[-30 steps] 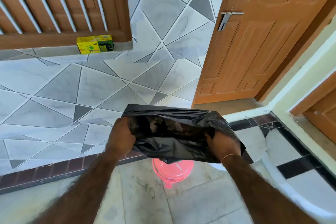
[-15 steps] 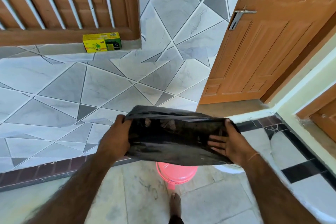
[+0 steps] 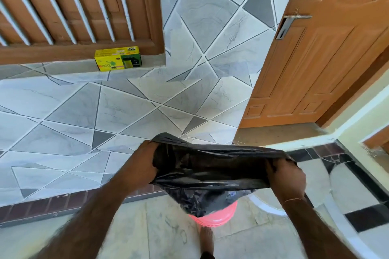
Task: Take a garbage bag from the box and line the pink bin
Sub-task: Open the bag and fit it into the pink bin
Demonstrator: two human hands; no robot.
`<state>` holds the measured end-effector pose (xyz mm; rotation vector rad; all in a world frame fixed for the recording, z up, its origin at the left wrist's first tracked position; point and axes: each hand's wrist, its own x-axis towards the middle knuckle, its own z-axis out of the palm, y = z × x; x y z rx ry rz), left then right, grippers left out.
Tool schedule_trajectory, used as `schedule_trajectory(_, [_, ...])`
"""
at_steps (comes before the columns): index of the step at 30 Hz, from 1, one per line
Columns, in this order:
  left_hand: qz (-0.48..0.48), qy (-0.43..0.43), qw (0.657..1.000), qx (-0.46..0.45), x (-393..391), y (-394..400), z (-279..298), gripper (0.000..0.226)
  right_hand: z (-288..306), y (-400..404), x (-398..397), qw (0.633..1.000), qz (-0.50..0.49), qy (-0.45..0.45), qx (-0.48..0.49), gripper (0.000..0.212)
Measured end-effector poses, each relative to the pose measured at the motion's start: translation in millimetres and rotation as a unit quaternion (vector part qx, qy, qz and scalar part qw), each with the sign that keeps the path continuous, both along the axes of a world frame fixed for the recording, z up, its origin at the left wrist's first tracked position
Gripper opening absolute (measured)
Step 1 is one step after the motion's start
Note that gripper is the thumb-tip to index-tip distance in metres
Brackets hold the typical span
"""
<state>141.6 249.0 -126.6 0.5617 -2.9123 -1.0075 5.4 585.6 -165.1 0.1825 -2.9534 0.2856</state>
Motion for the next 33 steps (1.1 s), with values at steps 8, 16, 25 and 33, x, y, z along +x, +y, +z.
schedule_trajectory(8, [-0.014, -0.024, 0.999, -0.015, -14.8, -7.3, -0.7, 0.054, 4.3, -8.5, -19.0, 0.990, 0.067, 0.044, -0.118, 0.061])
schedule_trajectory(16, [-0.005, 0.029, 1.000, 0.004, 0.2, 2.9, -13.3, 0.048, 29.9, -23.0, 10.1, 0.941, -0.085, 0.040, -0.326, 0.052])
schedule_trajectory(25, [0.103, -0.015, 0.992, 0.072, 7.4, 7.3, -41.7, 0.059, 18.3, 9.1, 27.3, 0.967, -0.118, -0.144, -0.172, 0.018])
schedule_trajectory(33, [-0.120, -0.155, 0.979, -0.056, -6.4, -28.4, -29.1, 0.063, 25.6, 22.2, 15.0, 0.978, -0.118, -0.120, -0.121, 0.022])
